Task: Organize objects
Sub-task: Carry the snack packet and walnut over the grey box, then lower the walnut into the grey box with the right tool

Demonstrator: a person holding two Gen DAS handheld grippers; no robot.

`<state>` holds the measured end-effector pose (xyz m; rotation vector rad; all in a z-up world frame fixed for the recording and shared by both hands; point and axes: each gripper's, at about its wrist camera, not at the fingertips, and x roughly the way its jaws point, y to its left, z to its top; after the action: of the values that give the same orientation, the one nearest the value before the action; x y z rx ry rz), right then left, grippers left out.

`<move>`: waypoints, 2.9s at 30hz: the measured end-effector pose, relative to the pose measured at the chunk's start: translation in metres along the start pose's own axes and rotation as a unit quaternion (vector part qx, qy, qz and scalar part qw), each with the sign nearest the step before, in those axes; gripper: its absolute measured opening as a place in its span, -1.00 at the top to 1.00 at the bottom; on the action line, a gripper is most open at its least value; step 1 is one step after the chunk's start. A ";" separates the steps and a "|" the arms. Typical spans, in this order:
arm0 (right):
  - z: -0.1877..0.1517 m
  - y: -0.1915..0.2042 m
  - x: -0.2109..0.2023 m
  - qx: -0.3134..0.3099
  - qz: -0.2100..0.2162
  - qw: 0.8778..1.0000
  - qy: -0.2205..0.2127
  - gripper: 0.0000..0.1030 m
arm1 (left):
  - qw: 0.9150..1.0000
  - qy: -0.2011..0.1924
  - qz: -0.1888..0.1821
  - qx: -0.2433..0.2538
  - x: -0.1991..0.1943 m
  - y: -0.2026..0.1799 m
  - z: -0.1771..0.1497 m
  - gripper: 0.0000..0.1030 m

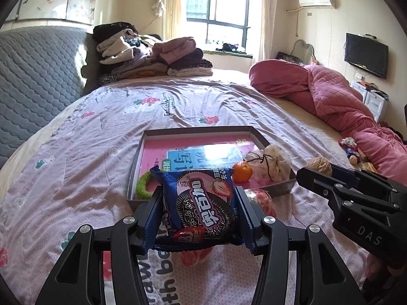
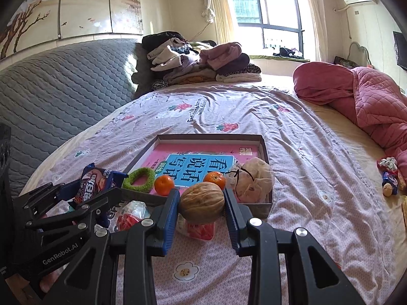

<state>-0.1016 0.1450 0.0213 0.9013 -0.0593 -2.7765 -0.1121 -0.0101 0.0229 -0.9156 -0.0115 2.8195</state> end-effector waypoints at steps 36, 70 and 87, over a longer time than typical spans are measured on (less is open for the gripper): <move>0.052 0.007 0.056 -0.023 -0.017 1.000 -0.002 0.32 | 1.000 -0.006 0.021 -0.015 0.046 0.036 0.051 -0.07; 0.046 -0.020 0.106 -0.010 -0.042 0.998 0.040 0.32 | 0.997 0.054 0.028 -0.039 0.103 0.066 0.054 -0.07; 0.024 -0.043 0.130 -0.007 -0.065 0.995 0.075 0.32 | 0.995 0.087 0.038 -0.023 0.129 0.064 0.040 -0.07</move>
<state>-0.2268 0.1578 -0.0390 1.1452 0.0442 -2.8131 -0.2485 -0.0498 -0.0233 -1.1935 -0.0173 2.8081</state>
